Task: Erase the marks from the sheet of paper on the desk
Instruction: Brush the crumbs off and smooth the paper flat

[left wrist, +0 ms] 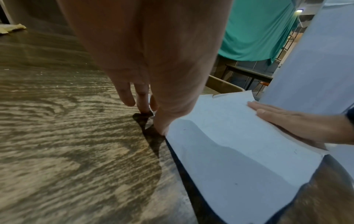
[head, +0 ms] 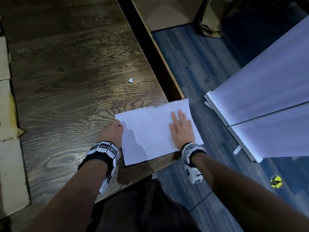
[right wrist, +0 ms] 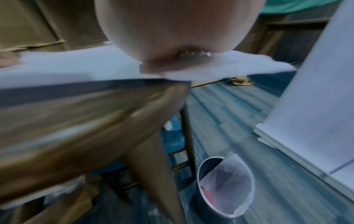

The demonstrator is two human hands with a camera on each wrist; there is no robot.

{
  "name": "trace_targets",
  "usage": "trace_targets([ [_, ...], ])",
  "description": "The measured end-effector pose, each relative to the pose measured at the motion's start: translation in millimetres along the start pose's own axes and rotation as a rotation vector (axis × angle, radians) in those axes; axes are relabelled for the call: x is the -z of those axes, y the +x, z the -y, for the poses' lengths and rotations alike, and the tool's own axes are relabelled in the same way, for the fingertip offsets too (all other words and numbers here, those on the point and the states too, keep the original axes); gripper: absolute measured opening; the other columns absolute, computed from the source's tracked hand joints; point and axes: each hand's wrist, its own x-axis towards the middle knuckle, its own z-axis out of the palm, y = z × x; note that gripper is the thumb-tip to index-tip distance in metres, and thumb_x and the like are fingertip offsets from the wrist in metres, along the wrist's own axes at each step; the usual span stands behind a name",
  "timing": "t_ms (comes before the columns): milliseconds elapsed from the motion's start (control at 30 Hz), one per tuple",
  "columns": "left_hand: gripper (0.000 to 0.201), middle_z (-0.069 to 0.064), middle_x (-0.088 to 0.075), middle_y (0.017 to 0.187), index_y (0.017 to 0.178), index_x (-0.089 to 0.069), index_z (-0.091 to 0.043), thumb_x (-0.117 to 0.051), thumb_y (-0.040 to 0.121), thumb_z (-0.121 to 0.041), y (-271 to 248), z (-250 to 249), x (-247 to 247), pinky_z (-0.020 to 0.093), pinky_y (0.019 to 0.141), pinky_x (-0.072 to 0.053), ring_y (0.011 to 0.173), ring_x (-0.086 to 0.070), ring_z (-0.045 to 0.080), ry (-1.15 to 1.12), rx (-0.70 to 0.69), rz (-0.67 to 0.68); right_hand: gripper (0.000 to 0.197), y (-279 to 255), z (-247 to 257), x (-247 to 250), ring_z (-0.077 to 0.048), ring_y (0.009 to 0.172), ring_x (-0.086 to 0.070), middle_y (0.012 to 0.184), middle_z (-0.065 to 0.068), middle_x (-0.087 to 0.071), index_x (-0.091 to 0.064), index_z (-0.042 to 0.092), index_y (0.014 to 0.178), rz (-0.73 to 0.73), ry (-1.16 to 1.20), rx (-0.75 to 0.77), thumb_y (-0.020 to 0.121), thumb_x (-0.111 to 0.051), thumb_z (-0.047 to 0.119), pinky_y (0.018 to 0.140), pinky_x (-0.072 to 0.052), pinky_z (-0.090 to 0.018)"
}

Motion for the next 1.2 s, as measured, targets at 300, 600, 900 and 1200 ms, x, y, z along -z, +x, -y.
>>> trace_targets([
  [300, 0.045, 0.007, -0.035, 0.146, 0.137, -0.045, -0.007, -0.046, 0.093, -0.004, -20.9, 0.7, -0.5, 0.033, 0.086, -0.052, 0.116, -0.056, 0.025, 0.074, 0.013, -0.037, 0.055, -11.7, 77.5, -21.2, -0.021, 0.153, 0.006, 0.166, 0.0, 0.004, -0.009, 0.029, 0.158, 0.104, -0.013, 0.362, 0.106, -0.02, 0.042, 0.124, 0.003, -0.041],
  [600, 0.041, 0.005, -0.042, 0.142, 0.118, -0.061, -0.009, -0.036, 0.105, -0.038, -36.5, -3.2, 4.9, 0.034, 0.093, -0.045, 0.114, -0.055, 0.022, -0.045, 0.115, -0.052, 0.057, -8.0, 50.6, -9.7, -0.021, 0.152, 0.01, 0.165, 0.001, 0.009, -0.007, 0.029, 0.158, 0.11, 0.003, 0.298, 0.104, -0.015, 0.045, 0.124, 0.004, -0.044],
  [900, 0.116, 0.004, 0.017, 0.165, 0.159, 0.004, -0.022, -0.066, 0.079, -0.068, -15.6, -28.3, -2.8, 0.041, 0.115, -0.032, 0.153, 0.01, 0.027, -0.311, 0.085, -0.01, 0.057, -25.6, 80.3, -26.3, -0.021, 0.152, 0.011, 0.166, 0.0, 0.008, -0.006, 0.027, 0.158, 0.101, 0.016, 0.335, 0.105, -0.022, 0.043, 0.123, 0.006, -0.043],
  [1200, 0.117, 0.005, 0.019, 0.165, 0.159, 0.004, -0.021, -0.067, 0.079, -0.068, -17.9, -32.9, 4.8, 0.041, 0.115, -0.032, 0.152, 0.013, 0.03, -0.29, 0.113, 0.019, 0.057, -4.5, 6.9, 1.3, -0.02, 0.153, 0.006, 0.166, -0.001, 0.003, -0.008, 0.026, 0.158, 0.011, -0.014, 0.127, 0.105, -0.02, 0.043, 0.124, -0.004, -0.047],
])
